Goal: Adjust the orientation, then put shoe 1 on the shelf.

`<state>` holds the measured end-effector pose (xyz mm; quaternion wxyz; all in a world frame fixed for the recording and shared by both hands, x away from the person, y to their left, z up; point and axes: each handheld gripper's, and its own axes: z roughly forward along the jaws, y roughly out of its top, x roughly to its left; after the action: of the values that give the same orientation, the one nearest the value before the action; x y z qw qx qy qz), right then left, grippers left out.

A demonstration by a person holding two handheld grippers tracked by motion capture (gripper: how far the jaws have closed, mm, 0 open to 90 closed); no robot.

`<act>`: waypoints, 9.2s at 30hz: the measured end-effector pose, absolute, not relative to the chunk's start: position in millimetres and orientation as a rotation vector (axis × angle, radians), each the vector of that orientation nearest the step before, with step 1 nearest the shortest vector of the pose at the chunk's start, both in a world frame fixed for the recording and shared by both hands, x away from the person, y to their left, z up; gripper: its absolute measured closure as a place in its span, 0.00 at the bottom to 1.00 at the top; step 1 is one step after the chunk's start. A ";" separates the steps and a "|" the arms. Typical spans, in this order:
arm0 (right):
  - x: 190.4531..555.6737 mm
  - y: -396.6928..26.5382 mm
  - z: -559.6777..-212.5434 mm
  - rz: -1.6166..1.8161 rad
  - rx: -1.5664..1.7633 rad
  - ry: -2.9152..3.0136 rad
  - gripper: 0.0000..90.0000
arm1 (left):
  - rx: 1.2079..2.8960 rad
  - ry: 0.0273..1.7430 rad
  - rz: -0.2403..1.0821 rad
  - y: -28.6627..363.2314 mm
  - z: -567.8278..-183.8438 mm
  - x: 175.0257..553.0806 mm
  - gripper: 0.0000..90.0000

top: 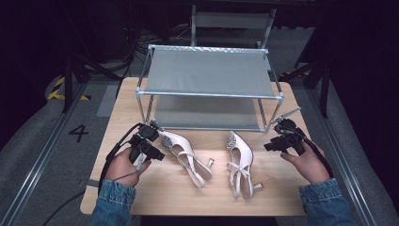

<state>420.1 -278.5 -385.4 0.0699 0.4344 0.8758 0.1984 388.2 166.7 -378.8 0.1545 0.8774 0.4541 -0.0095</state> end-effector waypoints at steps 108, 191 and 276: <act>381.9 -311.8 -402.9 0.587 1.392 2.626 0.51 | 2.560 1.158 -0.134 60.6 -398.3 403.2 0.52; 384.1 -299.9 -407.9 0.589 1.319 2.681 0.51 | 2.152 1.333 0.342 61.9 -395.4 472.8 0.95; 387.8 -306.8 -416.7 0.566 1.378 2.685 0.49 | 2.435 0.984 0.283 79.6 -452.2 405.3 0.76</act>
<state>387.8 -306.8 -416.7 0.0356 0.4485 0.8739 0.1842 405.3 79.6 -452.2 0.2475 0.8931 0.3610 0.1038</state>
